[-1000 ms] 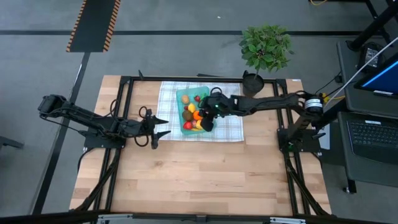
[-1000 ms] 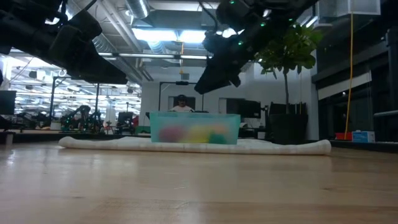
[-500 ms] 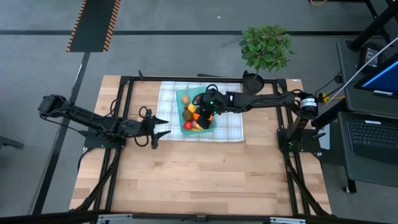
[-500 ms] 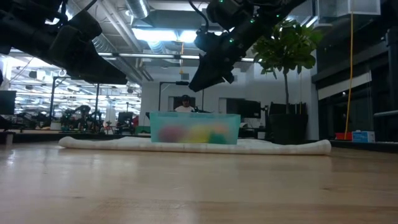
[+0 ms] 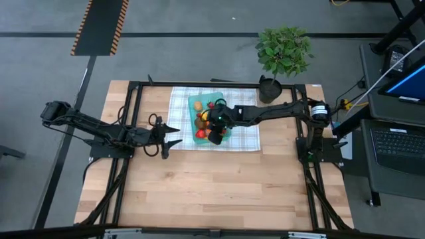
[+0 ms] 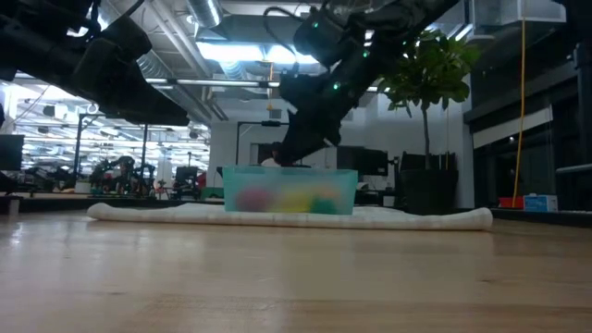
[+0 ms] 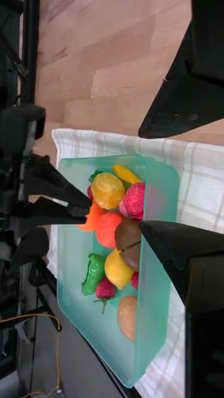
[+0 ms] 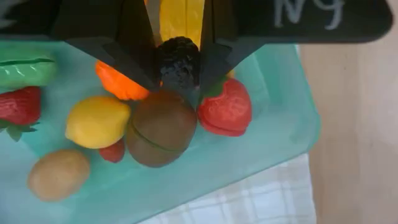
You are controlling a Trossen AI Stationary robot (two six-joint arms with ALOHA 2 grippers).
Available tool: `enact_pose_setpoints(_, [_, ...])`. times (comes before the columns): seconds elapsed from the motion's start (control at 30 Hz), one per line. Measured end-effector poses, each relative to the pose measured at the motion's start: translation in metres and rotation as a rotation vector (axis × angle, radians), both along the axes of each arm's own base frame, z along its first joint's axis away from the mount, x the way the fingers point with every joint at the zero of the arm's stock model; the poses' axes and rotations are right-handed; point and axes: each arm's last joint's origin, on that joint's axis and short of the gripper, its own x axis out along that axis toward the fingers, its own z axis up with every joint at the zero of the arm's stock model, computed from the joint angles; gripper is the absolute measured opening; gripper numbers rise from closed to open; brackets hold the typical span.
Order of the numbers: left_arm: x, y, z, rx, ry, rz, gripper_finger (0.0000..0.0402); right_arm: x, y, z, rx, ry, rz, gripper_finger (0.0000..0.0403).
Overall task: Pick and placing Produce into tupperware
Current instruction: Put the blackberry into the blue bin, then return to Home Position
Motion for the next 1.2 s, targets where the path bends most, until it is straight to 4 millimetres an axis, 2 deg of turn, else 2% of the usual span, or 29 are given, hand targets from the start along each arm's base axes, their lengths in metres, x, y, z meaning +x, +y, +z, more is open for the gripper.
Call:
enact_pose_setpoints(0.3, [0.0,0.0,0.0,0.003,0.005,-0.001,0.022,0.003,0.0,-0.003,-0.003,-0.01,-0.002,0.0139])
enact_pose_setpoints(0.53, [0.0,0.0,0.0,0.024,0.012,-0.01,0.0222,0.0,0.001,-0.001,-0.013,0.006,0.013,0.0147])
enact_pose_setpoints(0.6, [0.0,-0.002,0.001,0.055,0.002,-0.031,0.0223,-0.002,0.003,0.007,-0.016,-0.013,0.017,0.0148])
enact_pose_setpoints(0.77, [-0.001,-0.009,0.012,0.149,-0.054,-0.176,0.0219,-0.011,0.016,0.042,-0.056,-0.09,0.069,0.0148])
enact_pose_setpoints(0.87, [-0.007,-0.008,0.016,0.146,-0.067,-0.195,0.022,-0.022,0.026,0.057,-0.081,-0.143,0.102,0.0149])
enact_pose_setpoints(0.97, [-0.018,-0.006,0.02,0.141,-0.069,-0.196,0.0223,-0.043,0.037,0.063,-0.111,-0.244,0.1,0.0149])
enact_pose_setpoints(1.2, [-0.041,-0.004,0.034,0.134,-0.182,-0.325,0.0219,-0.11,0.074,0.047,-0.119,-0.559,0.203,0.0149])
